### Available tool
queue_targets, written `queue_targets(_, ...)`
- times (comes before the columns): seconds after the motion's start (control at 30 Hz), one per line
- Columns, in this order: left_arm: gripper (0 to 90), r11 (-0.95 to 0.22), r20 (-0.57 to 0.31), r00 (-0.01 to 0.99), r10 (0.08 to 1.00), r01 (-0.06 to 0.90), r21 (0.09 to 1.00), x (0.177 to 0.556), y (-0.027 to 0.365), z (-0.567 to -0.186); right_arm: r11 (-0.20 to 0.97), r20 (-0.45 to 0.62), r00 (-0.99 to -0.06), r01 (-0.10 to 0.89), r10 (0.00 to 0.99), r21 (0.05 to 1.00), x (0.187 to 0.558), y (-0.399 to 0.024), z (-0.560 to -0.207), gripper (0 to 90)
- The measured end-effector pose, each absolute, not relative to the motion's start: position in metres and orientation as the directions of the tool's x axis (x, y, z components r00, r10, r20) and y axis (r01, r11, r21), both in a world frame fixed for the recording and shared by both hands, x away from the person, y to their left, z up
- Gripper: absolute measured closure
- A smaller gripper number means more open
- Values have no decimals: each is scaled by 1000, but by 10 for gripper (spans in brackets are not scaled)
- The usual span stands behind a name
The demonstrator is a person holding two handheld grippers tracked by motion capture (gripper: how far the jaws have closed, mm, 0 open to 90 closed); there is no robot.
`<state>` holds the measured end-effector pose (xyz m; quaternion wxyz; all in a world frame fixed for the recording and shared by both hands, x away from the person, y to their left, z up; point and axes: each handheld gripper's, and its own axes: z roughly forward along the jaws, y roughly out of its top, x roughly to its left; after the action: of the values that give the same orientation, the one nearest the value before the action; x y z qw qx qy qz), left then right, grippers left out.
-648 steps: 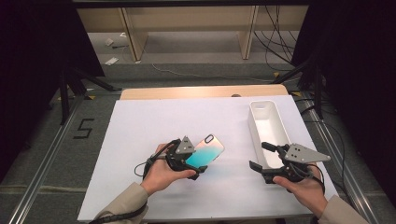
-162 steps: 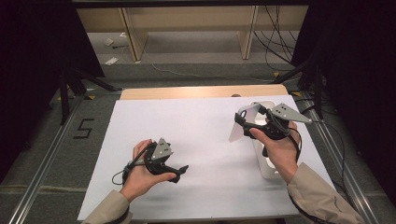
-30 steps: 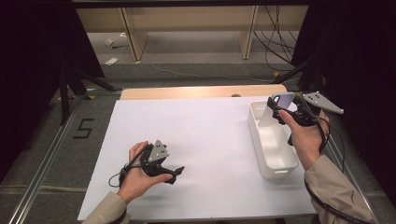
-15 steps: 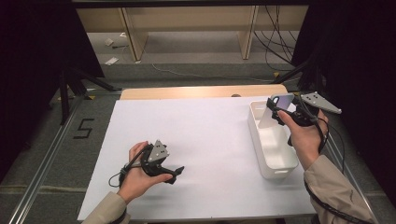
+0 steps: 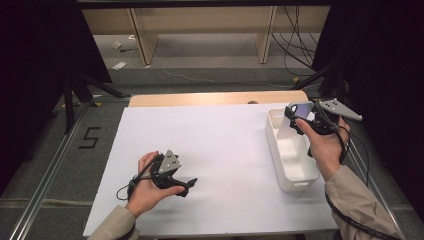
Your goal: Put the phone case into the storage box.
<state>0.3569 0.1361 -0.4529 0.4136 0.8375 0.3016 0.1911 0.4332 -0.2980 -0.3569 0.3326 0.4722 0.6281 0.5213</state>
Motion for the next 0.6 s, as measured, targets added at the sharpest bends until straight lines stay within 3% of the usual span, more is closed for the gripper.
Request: queue_targets(0.6,15,-476,71,744,664,347,808,357,136,-452,33,56,-309,277,949,960,442,-302,-362,180)
